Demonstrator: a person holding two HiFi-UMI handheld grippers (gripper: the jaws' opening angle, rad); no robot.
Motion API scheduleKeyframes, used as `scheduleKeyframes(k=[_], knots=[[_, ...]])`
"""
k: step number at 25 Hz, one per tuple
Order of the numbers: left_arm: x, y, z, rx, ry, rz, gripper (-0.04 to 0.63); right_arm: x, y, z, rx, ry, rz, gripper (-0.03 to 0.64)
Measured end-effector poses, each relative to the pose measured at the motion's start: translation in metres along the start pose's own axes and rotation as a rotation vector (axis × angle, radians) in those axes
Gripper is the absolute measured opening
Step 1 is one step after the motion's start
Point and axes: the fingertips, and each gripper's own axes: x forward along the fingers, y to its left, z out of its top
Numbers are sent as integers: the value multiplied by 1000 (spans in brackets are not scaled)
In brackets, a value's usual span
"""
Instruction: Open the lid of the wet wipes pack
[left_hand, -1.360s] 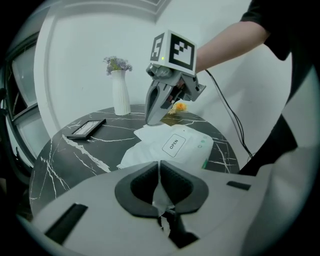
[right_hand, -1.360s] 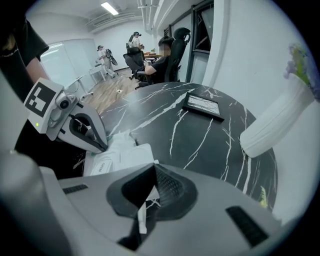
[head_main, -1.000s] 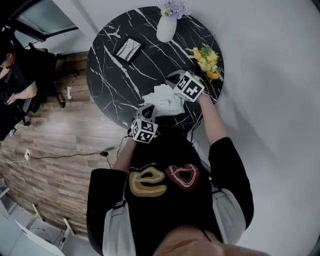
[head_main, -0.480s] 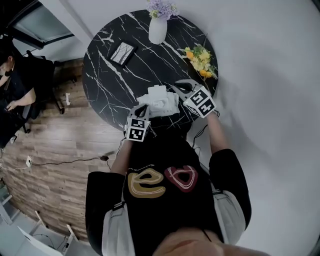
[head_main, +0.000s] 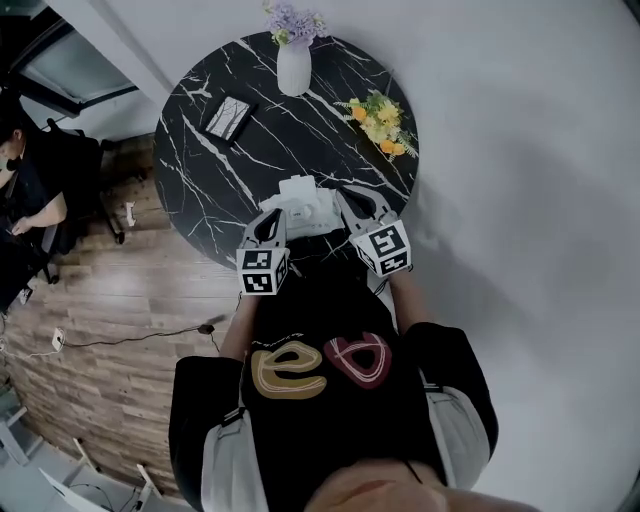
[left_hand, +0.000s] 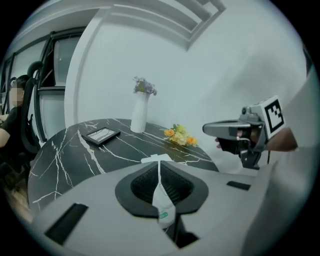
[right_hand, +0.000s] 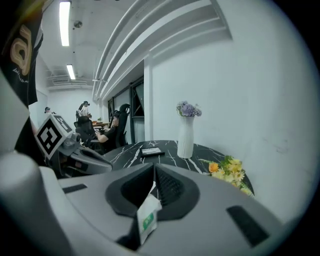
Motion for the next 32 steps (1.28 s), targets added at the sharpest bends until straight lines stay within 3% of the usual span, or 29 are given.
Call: scheduleKeyframes(k=[10,16,32], knots=[[-16,-18,29,20,-118,23,23,-17,13,-13,75,-50,-67,11],[-17,-22,25,20,-115,33,23,-23,13,-18,114,-54,-81,10],[-24,-25,23,60,-115,35,23,-25,29,-23,75,-40,-70,9]])
